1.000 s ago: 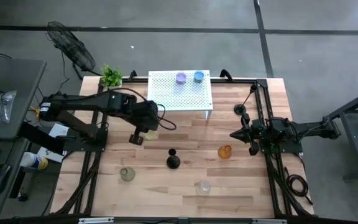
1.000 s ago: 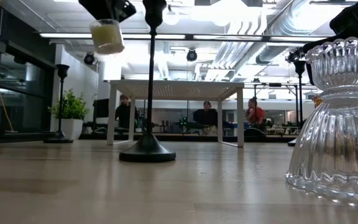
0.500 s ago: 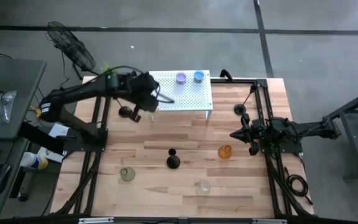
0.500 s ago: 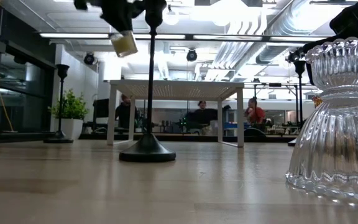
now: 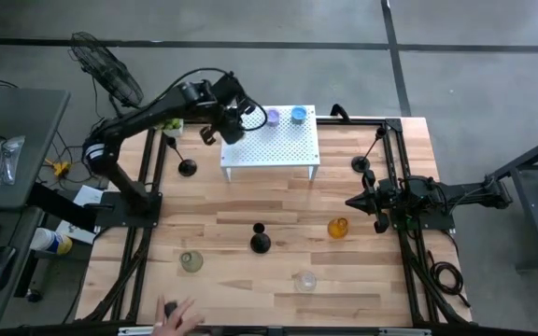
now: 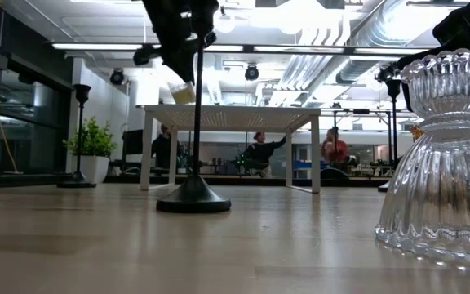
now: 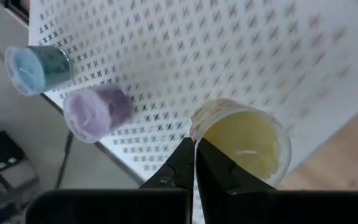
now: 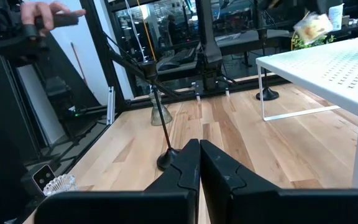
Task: Pick & Place candle stick holders
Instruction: Put the yellow scented candle on the shelf
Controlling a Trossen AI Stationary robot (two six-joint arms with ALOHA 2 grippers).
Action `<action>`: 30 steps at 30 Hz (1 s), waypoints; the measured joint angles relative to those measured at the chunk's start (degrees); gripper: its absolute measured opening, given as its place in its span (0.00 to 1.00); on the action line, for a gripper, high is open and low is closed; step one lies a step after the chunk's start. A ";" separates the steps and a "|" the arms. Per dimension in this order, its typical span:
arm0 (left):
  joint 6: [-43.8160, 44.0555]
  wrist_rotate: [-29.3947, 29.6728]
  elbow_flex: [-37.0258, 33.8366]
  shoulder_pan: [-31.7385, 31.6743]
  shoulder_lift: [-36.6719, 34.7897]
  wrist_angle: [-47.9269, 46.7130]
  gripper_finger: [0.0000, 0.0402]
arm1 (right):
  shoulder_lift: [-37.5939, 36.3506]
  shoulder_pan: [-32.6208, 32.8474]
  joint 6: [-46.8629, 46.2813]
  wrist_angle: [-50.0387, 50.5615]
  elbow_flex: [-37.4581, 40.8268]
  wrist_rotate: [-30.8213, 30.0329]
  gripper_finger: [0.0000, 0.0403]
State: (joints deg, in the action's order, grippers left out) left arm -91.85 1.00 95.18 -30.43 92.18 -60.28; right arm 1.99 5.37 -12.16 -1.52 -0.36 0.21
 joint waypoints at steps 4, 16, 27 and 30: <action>-6.14 -0.38 2.15 -2.09 2.53 3.13 0.00 | 0.01 0.00 0.00 0.00 0.00 -0.01 0.01; -4.81 -0.01 8.15 -6.11 8.10 3.15 0.00 | 0.00 0.00 0.00 0.00 0.00 -0.02 0.01; 32.67 6.55 8.62 -7.09 8.09 6.62 0.00 | 0.01 0.00 0.00 0.00 0.00 0.00 0.01; 44.99 7.89 9.94 -8.03 8.09 4.97 0.00 | 0.01 0.00 0.01 0.00 0.00 0.00 0.01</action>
State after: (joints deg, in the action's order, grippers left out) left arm -46.86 8.89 105.12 -38.47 100.27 -55.30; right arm 2.00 5.37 -12.15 -1.52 -0.36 0.21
